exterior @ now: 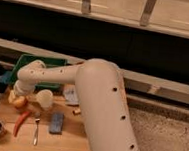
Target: Place apple in paper cup
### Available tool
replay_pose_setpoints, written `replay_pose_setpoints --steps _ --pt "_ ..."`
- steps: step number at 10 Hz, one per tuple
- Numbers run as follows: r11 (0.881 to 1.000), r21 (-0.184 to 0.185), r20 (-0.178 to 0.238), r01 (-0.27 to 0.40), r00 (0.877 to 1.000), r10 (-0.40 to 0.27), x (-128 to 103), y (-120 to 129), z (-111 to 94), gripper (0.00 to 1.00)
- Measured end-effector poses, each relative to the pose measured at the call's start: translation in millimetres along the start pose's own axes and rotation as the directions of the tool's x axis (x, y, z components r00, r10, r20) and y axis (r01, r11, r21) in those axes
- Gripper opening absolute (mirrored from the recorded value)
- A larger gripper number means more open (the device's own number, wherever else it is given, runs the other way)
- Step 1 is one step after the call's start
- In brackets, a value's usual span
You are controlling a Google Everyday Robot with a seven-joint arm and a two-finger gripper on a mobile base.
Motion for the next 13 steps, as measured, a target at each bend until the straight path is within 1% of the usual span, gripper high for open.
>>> replay_pose_setpoints --steps 3,6,7,10,11,12,13 --pt "1.000 -0.025 -0.001 0.000 1.000 0.000 -6 2 17 0.60" --pt "0.999 -0.030 -0.011 0.012 1.000 -0.013 -8 6 29 0.59" --pt "0.999 -0.024 -0.020 0.026 0.999 -0.027 -7 11 33 0.50" --pt "0.999 -0.004 -0.025 0.038 0.999 -0.038 -7 10 32 0.24" --pt "0.999 0.000 -0.029 0.044 0.999 -0.044 -8 10 31 0.10" --pt "0.999 -0.003 -0.031 0.052 0.998 -0.052 -8 11 30 0.04" --pt "0.998 -0.009 -0.032 0.056 0.998 -0.056 -8 10 27 0.00"
